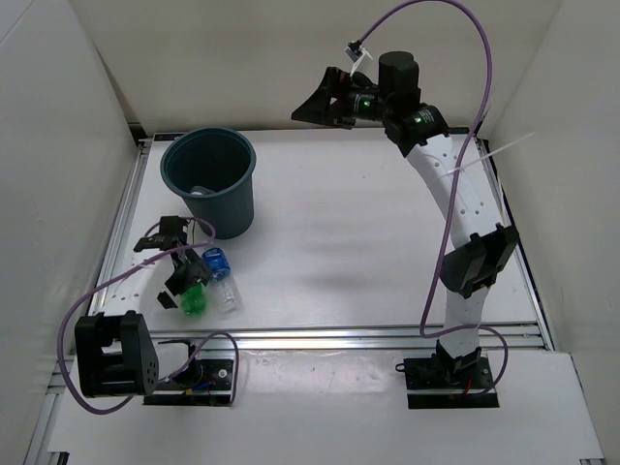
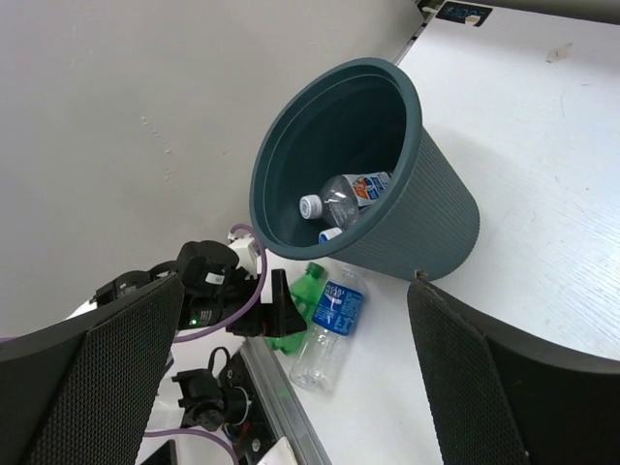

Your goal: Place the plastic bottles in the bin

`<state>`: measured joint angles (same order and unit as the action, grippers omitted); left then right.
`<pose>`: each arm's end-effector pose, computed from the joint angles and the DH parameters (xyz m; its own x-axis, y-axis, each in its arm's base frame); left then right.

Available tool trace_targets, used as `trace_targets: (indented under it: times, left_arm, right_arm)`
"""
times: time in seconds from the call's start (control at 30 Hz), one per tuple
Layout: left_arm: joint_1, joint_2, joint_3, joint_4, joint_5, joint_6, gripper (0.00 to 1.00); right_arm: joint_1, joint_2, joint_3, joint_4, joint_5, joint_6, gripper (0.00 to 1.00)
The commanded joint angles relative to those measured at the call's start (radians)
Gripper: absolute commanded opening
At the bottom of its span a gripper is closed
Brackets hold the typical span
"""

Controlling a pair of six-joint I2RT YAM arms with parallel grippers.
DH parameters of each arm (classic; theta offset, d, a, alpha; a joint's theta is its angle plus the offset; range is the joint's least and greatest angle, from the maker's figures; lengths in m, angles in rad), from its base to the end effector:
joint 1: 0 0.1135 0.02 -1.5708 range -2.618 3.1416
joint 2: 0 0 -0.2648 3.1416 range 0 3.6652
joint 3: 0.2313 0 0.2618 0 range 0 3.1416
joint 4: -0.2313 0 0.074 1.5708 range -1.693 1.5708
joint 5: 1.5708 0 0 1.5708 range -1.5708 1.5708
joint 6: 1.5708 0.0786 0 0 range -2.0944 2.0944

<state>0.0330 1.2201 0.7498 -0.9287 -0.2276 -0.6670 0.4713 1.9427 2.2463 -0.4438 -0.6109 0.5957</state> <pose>0.2084 0.0246 0.1518 -0.7300 -0.6271 -0.2718 -0.6647 0.7439 0.0689 0.4058 0.2574 0.4743 -0.5957 0.2123 -0.7747 -0.6569 0.4263 0.6219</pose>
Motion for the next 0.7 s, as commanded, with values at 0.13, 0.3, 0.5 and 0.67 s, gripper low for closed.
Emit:
trace_targets:
  times: [0.13, 0.3, 0.5, 0.67]
  left_arm:
    - [0.011, 0.004, -0.024, 0.039, 0.036, -0.048, 0.89]
    - [0.031, 0.004, -0.024, 0.039, 0.036, -0.059, 0.55]
    - [0.041, -0.074, 0.127, -0.122, -0.103, -0.155, 0.38]
    - [0.041, -0.117, 0.534, -0.142, -0.177, -0.174, 0.34]
  right_arm:
    - [-0.043, -0.091, -0.037, 0.050, -0.049, 0.007, 1.00]
    - [-0.054, -0.091, -0.047, 0.059, -0.058, 0.018, 1.00]
    - [-0.063, -0.082, -0.047, 0.059, -0.069, 0.027, 1.00]
    - [-0.072, -0.082, -0.057, 0.050, -0.069, 0.027, 1.00]
